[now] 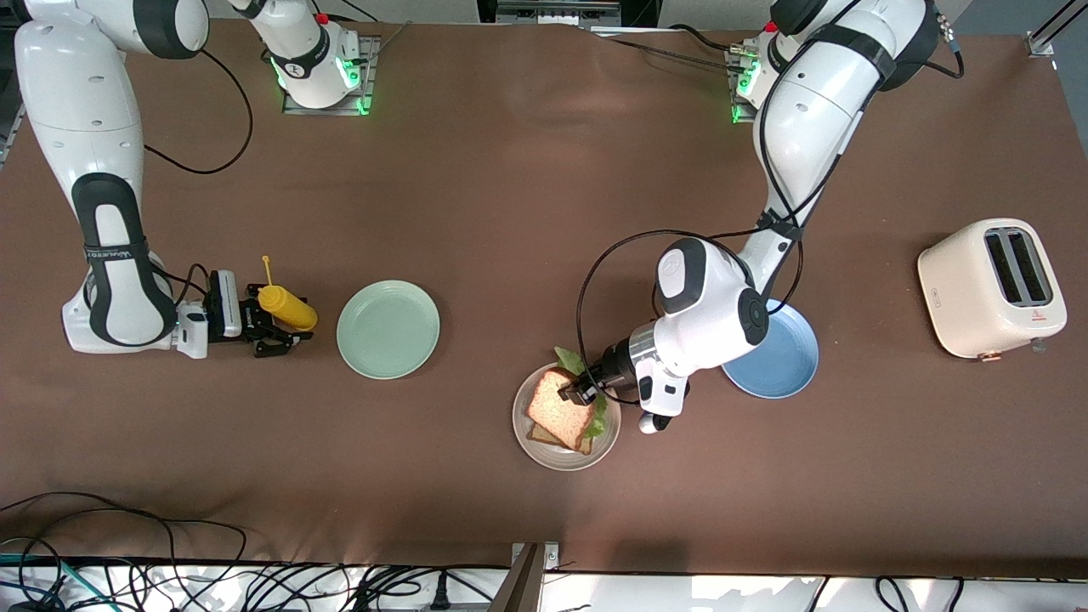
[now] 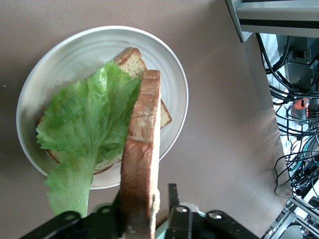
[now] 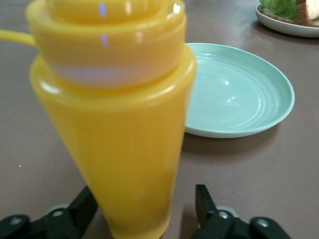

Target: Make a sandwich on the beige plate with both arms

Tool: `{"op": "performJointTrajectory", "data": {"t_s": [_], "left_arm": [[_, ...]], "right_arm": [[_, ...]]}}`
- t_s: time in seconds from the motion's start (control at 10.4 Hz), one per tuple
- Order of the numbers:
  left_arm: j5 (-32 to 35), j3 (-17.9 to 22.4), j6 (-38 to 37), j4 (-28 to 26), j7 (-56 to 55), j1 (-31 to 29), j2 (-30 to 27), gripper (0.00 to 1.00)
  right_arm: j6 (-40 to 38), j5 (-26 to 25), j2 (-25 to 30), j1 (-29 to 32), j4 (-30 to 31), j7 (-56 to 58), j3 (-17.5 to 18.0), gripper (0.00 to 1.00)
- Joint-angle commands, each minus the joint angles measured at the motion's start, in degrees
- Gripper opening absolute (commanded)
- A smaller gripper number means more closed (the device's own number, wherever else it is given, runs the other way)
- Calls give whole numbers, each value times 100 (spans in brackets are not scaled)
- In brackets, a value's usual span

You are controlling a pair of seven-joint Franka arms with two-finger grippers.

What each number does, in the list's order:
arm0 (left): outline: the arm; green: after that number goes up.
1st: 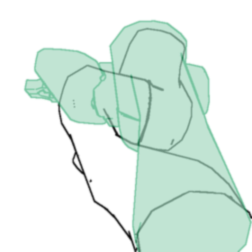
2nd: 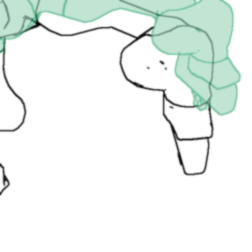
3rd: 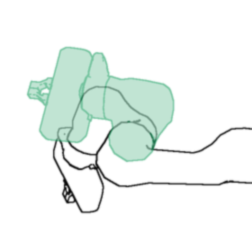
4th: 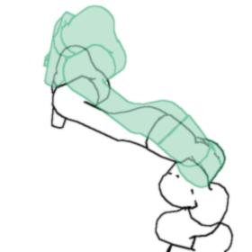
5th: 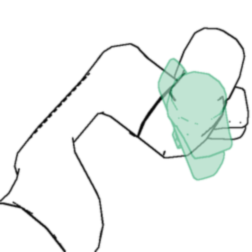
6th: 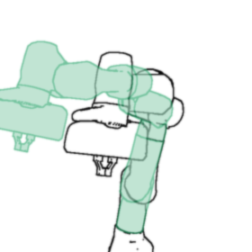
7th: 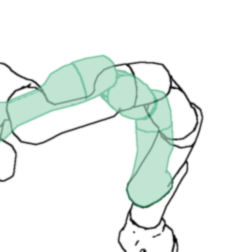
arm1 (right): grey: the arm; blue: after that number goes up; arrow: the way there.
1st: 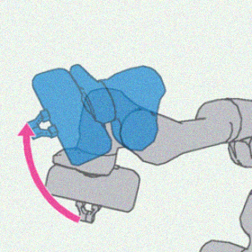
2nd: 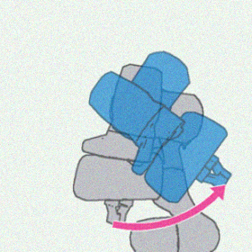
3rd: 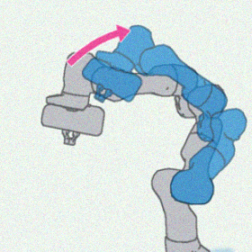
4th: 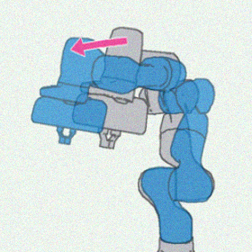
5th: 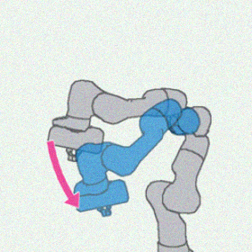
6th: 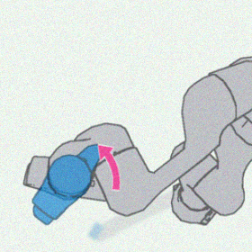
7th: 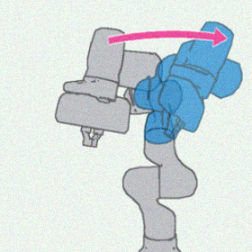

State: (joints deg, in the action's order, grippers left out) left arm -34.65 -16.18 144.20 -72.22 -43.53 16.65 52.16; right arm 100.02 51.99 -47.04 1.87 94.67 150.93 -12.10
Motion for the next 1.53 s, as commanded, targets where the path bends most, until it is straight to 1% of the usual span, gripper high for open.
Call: {"op": "performJointTrajectory", "data": {"t_s": [0.0,0.1,0.29,0.38,0.48,0.57,0.77,0.96,1.05,1.25,1.44], "left_arm": [[-34,80,3,147,99,84,49,87],[123,80,-23,138,99,102,49,100],[327,89,-94,95,73,111,49,100],[484,89,-225,51,73,111,40,100],[799,89,-504,50,73,111,40,100],[1150,89,-638,42,55,111,40,100],[1276,106,-901,50,64,111,49,100],[1933,89,-1366,59,55,111,14,100],[1988,97,-1429,59,55,111,14,100],[1997,106,-1683,59,64,93,-38,100],[2399,133,-2498,94,64,24,-274,100]], "right_arm": [[-202,-154,-51,77,-229,33,-134,100],[-211,-398,-33,77,-421,-2,-195,100],[-325,-838,89,77,-790,-212,-266,100],[-317,-1057,307,95,-792,-579,-275,100],[-299,-1251,571,112,-792,-1174,-275,100],[-264,-1575,843,104,-792,-1894,-275,100],[-229,-2234,1397,86,-783,-3378,-232,100],[-237,-2901,1907,51,-748,-4943,5,100],[-255,-3062,2109,51,-739,-5621,102,100],[-246,-3072,2452,33,-599,-6843,138,100],[-272,-3177,2734,-10,-493,-7994,147,100]]}}
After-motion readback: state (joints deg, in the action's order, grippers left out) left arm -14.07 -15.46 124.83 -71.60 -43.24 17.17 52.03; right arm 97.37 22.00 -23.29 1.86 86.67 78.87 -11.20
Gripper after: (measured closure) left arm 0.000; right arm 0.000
